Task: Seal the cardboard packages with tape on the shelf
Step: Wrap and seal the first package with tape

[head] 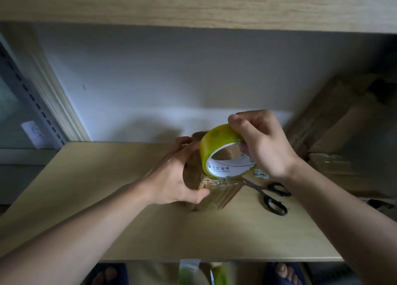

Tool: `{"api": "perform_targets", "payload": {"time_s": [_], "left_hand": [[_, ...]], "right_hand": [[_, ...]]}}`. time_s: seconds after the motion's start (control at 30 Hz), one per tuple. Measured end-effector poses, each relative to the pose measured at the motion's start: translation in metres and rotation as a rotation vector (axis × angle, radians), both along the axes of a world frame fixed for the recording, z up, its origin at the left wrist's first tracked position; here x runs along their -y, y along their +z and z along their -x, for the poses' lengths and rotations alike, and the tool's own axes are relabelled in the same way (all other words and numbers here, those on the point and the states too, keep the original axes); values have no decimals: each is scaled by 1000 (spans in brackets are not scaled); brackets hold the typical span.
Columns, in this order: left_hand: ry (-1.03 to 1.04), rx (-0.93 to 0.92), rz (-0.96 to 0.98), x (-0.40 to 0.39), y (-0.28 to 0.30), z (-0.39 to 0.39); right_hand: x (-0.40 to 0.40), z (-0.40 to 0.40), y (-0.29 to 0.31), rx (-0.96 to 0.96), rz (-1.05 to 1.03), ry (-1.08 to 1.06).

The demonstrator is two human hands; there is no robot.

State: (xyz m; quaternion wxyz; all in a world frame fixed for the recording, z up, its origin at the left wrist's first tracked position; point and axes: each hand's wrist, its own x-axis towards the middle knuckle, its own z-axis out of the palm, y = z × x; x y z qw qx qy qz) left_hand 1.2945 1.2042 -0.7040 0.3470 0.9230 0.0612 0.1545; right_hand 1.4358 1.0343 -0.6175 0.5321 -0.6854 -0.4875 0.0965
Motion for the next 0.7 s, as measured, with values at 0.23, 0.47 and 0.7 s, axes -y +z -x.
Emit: {"api": "perform_targets", "payload": {"time_s": [0.23, 0.47, 0.7], "left_hand": [[6, 8, 71, -6, -7, 12], [10, -7, 67, -9, -7, 15], [11, -26, 19, -12, -10, 19]], "right_hand": [[11, -14, -1, 208, 66, -43], [27, -30, -2, 459, 154, -76], [32, -34, -22, 426, 191, -71]]}}
